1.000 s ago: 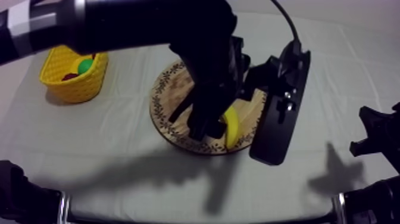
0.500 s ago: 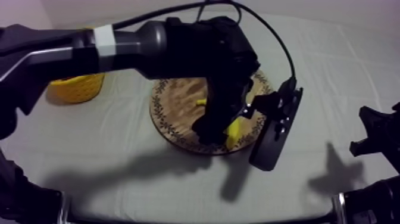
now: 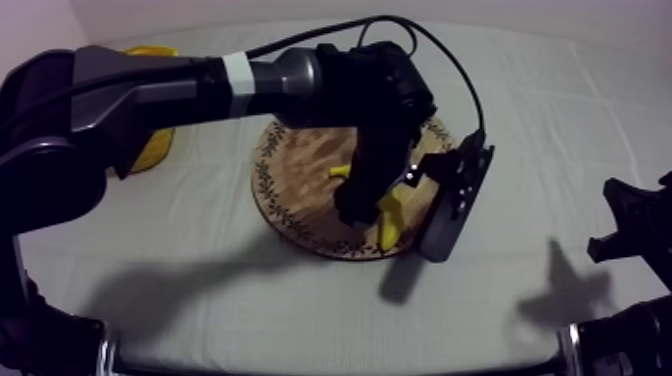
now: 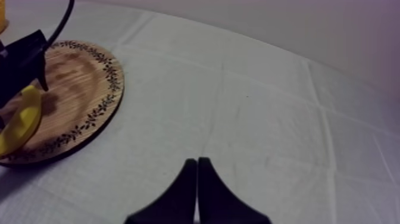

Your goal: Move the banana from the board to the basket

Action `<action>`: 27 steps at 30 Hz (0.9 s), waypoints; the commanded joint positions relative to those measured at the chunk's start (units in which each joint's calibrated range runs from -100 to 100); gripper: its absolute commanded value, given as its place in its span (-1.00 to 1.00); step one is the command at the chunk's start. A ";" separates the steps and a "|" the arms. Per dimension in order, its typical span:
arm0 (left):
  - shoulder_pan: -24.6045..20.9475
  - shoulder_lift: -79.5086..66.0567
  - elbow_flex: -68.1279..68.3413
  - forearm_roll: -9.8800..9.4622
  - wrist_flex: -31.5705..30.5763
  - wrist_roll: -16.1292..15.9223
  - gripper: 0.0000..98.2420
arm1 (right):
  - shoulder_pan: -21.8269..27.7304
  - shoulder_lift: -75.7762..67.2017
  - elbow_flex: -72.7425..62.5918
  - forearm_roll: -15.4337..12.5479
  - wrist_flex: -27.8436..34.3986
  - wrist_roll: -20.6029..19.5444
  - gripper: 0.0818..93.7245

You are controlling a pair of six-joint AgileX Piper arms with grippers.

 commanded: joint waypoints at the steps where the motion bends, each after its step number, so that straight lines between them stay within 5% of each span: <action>1: 0.00 0.88 -0.15 -0.03 -0.10 -0.22 0.71 | 0.00 0.00 0.01 0.00 0.06 0.02 -0.99; 9: -0.04 2.99 -1.79 0.11 -0.35 -1.53 0.51 | 0.00 0.00 0.01 0.00 0.06 0.02 -0.99; 27: -0.22 3.60 -1.05 0.74 -0.78 -1.41 -0.45 | 0.00 0.00 0.01 0.00 0.06 0.02 -0.99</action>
